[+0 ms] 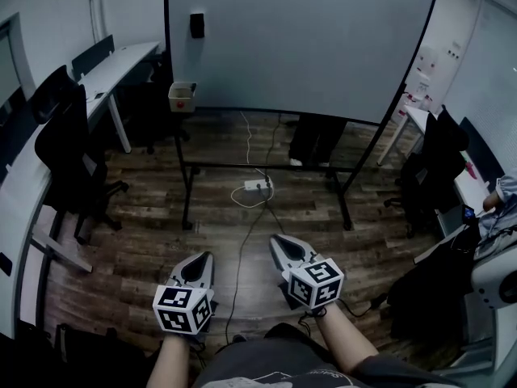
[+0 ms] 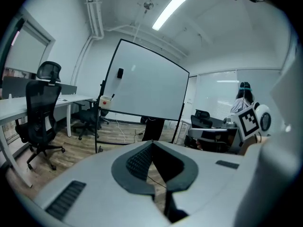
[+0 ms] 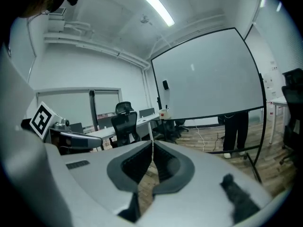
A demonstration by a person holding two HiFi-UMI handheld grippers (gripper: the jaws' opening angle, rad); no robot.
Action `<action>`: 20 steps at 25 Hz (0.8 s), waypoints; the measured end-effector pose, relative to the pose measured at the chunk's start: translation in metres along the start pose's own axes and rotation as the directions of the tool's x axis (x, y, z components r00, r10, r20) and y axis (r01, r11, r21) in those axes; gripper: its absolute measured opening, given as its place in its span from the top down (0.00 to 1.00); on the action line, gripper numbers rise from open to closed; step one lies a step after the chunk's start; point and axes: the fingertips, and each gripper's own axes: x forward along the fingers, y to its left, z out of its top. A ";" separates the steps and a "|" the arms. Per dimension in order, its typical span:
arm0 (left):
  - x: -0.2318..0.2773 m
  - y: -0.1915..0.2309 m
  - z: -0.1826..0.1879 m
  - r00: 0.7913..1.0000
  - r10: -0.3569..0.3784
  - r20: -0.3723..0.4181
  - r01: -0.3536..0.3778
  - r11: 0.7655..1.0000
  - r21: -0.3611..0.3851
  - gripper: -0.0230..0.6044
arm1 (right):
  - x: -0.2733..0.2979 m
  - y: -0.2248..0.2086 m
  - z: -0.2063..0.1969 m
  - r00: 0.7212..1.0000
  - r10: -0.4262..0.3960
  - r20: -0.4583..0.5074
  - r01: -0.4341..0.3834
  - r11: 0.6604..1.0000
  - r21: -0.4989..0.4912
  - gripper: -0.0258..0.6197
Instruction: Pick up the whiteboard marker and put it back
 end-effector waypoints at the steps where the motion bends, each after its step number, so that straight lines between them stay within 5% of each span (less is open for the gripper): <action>1: -0.001 0.005 0.000 1.000 -0.003 -0.003 0.003 1.000 0.000 0.94 | 0.004 0.002 0.001 1.000 -0.009 0.000 0.009 1.000 -0.007 0.92; 5: -0.002 0.024 0.002 1.000 -0.001 -0.008 0.001 1.000 0.012 0.94 | 0.018 0.008 0.004 0.999 -0.040 -0.011 0.039 0.997 -0.065 0.92; 20: 0.035 0.064 0.019 0.999 0.039 0.002 -0.039 0.999 -0.017 0.94 | 0.080 -0.014 0.018 1.000 -0.002 -0.005 0.002 1.000 -0.012 0.92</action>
